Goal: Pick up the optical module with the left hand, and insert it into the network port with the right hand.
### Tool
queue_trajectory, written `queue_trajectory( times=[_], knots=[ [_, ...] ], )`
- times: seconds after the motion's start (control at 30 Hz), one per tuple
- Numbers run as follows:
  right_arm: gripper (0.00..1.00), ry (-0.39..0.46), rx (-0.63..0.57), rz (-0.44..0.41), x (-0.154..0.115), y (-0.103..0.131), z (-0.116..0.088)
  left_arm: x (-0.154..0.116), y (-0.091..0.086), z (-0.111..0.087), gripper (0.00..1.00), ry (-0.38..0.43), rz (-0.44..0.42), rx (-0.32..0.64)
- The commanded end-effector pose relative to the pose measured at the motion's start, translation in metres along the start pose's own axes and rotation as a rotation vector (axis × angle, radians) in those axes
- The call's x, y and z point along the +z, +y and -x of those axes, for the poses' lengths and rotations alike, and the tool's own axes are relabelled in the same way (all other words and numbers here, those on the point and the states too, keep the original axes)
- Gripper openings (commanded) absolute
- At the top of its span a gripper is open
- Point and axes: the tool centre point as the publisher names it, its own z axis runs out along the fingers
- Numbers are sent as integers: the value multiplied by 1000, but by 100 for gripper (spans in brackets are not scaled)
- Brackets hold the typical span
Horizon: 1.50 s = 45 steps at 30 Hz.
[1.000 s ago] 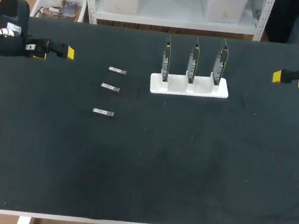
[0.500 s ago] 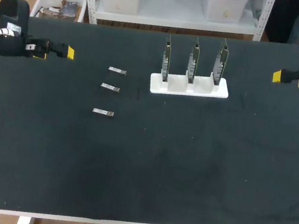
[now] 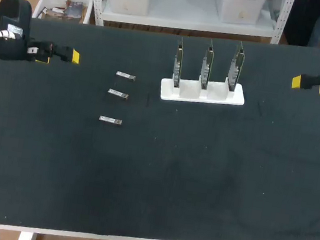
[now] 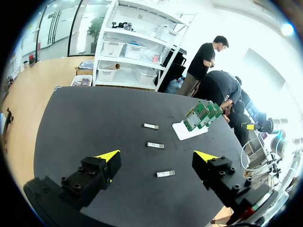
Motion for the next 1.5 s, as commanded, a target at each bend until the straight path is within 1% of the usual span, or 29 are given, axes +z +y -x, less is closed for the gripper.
queue_trajectory(
  times=[0.03,0.13,0.17,0.23,0.4,0.43,0.53,0.6,0.7,0.73,0.87,0.93,1.43,1.47,1.5],
  knots=[
    [100,0,0,0,0,0,0,0,0,0,100,0,0,0],
    [100,0,0,0,0,0,0,0,0,0,100,0,0,0],
    [100,0,0,0,0,0,0,-1,-1,1,100,14,12,23],
    [100,0,0,0,0,0,0,-2,-4,4,100,18,13,64],
    [100,0,0,0,0,0,0,2,-16,9,100,93,-38,189],
    [100,0,0,0,0,0,0,4,-18,10,100,102,-46,202],
    [100,0,0,0,0,0,0,10,-27,8,100,168,-91,260],
    [100,0,0,0,0,0,0,16,-32,5,100,228,-140,311],
    [100,0,0,0,0,0,0,24,-38,-1,100,324,-151,378],
    [100,0,0,0,0,0,0,25,-40,-3,100,341,-160,392],
    [100,0,0,0,0,0,0,26,-39,-7,100,351,-159,385],
    [100,0,0,0,0,0,0,24,-38,-7,100,335,-165,355],
    [100,0,0,0,0,0,0,24,-38,-7,100,335,-165,355],
    [100,0,0,0,0,0,0,24,-40,-5,100,360,-133,375],
    [100,0,0,0,0,0,0,26,-43,-3,100,402,-98,418]
  ],
)
